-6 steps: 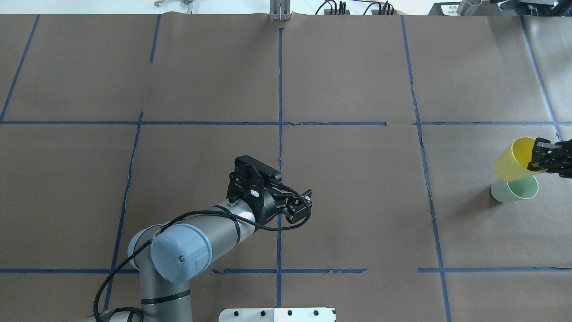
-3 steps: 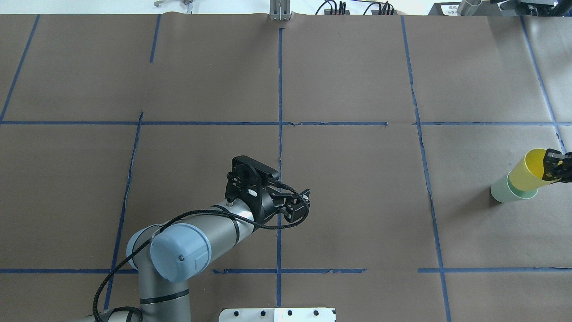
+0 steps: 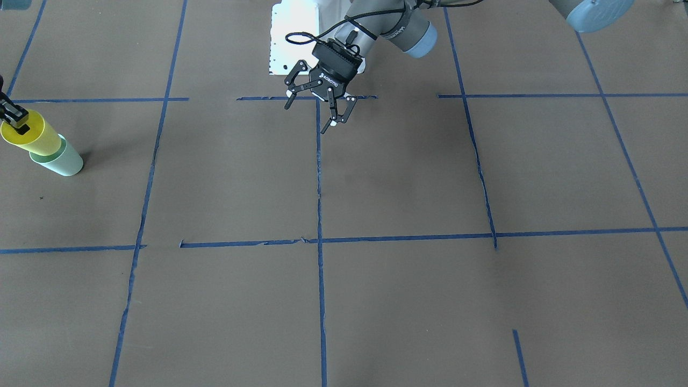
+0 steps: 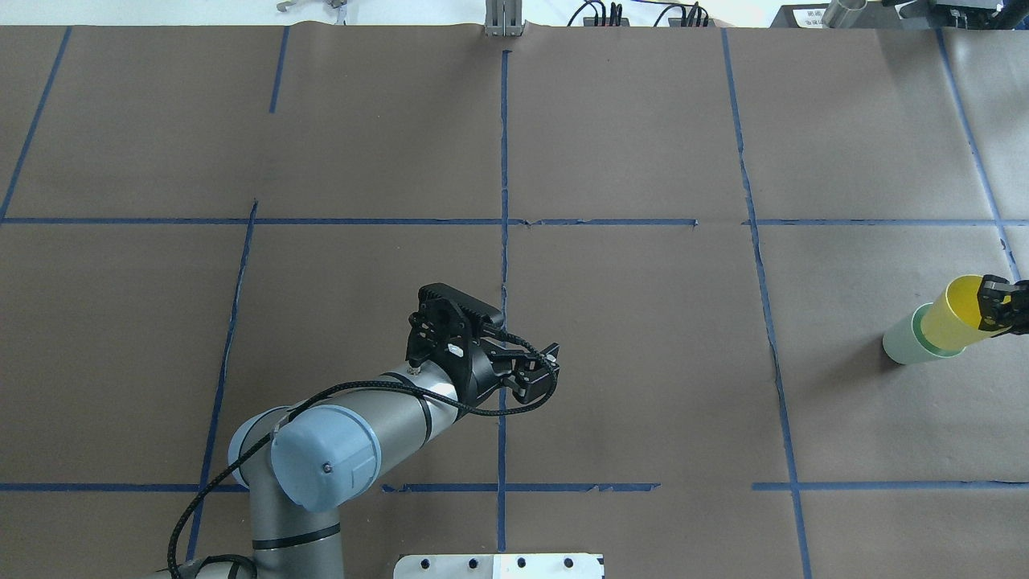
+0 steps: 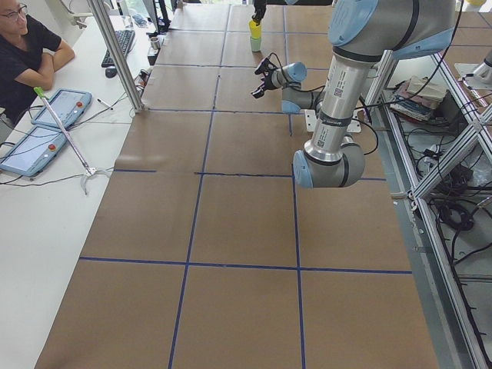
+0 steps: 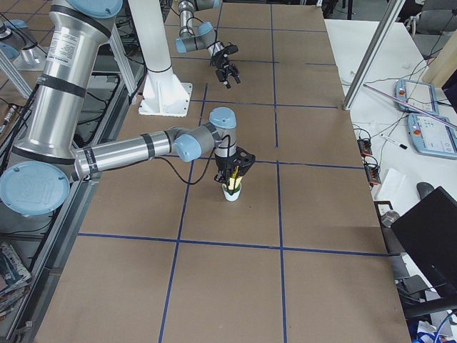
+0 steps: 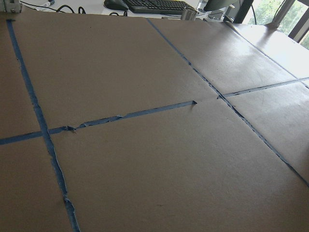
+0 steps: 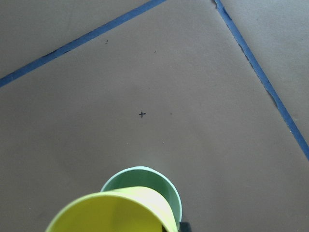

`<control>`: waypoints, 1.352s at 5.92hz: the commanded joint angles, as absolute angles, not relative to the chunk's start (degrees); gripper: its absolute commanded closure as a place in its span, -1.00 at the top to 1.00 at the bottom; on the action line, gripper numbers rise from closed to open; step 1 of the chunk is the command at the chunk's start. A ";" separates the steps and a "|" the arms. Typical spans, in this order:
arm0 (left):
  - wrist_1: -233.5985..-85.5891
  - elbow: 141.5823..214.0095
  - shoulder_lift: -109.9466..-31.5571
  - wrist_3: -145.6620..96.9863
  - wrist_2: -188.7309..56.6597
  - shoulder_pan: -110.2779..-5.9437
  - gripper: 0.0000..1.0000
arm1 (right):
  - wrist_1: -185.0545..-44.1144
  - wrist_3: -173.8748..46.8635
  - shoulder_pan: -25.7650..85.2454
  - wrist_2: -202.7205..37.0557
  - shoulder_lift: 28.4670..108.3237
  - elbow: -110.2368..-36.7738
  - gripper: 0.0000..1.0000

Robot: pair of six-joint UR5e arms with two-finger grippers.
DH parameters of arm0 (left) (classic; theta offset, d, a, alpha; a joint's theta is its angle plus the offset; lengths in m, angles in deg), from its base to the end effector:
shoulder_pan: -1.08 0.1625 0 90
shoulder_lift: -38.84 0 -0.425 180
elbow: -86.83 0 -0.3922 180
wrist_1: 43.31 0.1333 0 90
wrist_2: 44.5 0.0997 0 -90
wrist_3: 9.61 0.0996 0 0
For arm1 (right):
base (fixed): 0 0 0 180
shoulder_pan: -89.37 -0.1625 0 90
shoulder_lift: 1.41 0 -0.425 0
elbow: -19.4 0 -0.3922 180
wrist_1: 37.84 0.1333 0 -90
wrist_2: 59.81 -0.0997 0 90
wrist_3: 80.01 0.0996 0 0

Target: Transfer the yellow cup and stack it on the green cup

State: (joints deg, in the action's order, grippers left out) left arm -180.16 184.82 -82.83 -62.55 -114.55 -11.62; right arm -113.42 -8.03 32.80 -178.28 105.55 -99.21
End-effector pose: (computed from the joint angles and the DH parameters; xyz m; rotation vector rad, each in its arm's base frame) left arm 0.5725 -0.3005 0.1801 0.8785 1.2331 0.0779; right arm -0.1422 -0.3712 0.5247 -0.1199 -0.6581 0.5349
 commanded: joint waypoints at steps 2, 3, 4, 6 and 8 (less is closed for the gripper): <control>-180.07 184.74 -82.80 -62.69 -114.46 -11.57 0.99 | -113.51 -8.29 33.03 -178.46 105.55 -98.81 1.00; -179.64 184.65 -82.62 -64.09 -114.64 -11.66 0.99 | -113.42 -8.29 32.95 -178.46 105.55 -99.42 1.00; -178.94 184.65 -82.62 -65.40 -119.25 -12.53 0.99 | -113.51 -8.29 32.68 -178.38 105.55 -101.34 1.00; -169.83 184.82 -82.54 -72.86 -132.31 -18.92 0.99 | -113.69 -9.68 28.84 -178.81 105.90 -105.13 1.00; -168.12 184.74 -76.69 -73.24 -153.53 -31.53 0.99 | -114.48 -30.24 16.94 -190.16 107.13 -101.65 1.00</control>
State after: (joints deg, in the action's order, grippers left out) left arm -168.89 184.79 -79.92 -72.89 -141.93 -24.61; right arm -114.21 -20.25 23.60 -183.83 106.59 -103.75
